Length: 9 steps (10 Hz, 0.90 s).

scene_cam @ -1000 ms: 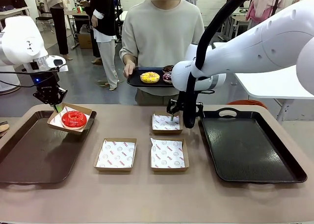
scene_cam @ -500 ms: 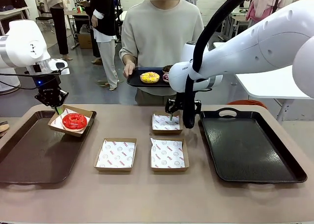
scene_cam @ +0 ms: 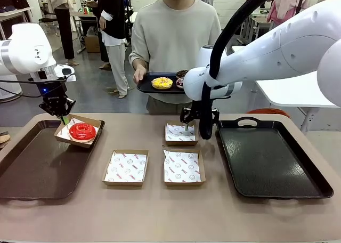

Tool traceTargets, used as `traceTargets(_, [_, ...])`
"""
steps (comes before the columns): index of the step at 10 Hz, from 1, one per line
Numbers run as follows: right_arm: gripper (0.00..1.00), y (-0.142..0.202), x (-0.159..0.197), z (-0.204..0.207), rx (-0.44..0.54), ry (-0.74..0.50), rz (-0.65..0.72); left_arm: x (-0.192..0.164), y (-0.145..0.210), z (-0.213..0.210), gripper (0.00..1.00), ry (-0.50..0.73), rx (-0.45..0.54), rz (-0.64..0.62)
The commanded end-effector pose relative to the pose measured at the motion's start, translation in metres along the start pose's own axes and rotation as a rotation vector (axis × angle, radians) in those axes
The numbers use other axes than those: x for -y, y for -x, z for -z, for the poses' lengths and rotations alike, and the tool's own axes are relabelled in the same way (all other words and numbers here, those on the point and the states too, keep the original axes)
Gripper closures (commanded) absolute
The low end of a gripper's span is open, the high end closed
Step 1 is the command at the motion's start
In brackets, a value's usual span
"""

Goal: Individually package the donuts and arrange them on the tray.
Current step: Place the picked Paper togo box on the Handle tray while simultaneously picking up another Paper togo box from the table with the other hand.

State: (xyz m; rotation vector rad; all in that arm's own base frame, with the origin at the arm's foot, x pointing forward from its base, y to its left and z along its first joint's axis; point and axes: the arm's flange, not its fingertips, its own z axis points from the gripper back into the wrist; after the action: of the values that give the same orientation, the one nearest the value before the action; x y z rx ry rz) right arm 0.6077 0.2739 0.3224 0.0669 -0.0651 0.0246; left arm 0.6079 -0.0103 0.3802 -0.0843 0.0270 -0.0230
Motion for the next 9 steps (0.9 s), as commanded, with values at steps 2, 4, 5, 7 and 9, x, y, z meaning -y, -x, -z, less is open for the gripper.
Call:
traceTargets(2, [0.00, -0.0044, -0.0017, 0.0034, 0.017, 0.026, -0.012, 0.0027, -0.0113, 0.0058, 0.99, -0.018, -0.001, -0.018])
traceTargets(4, [0.00, -0.0038, -0.0025, 0.0035, 0.016, 0.022, -0.018, 0.0027, -0.0131, 0.0090, 0.99, -0.023, -0.008, -0.017])
traceTargets(5, [0.60, -0.0034, -0.0027, 0.0035, 0.016, 0.020, -0.026, 0.0027, -0.0135, 0.0098, 0.99, -0.023, -0.010, -0.018])
traceTargets(7, [1.00, -0.0027, -0.0031, 0.0034, 0.016, 0.018, -0.021, 0.0026, -0.0131, 0.0100, 0.40, -0.025, -0.013, -0.017])
traceTargets(9, [1.00, -0.0023, -0.0036, 0.0036, 0.016, 0.020, -0.016, 0.0021, -0.0124, 0.0097, 0.37, -0.027, -0.013, -0.019])
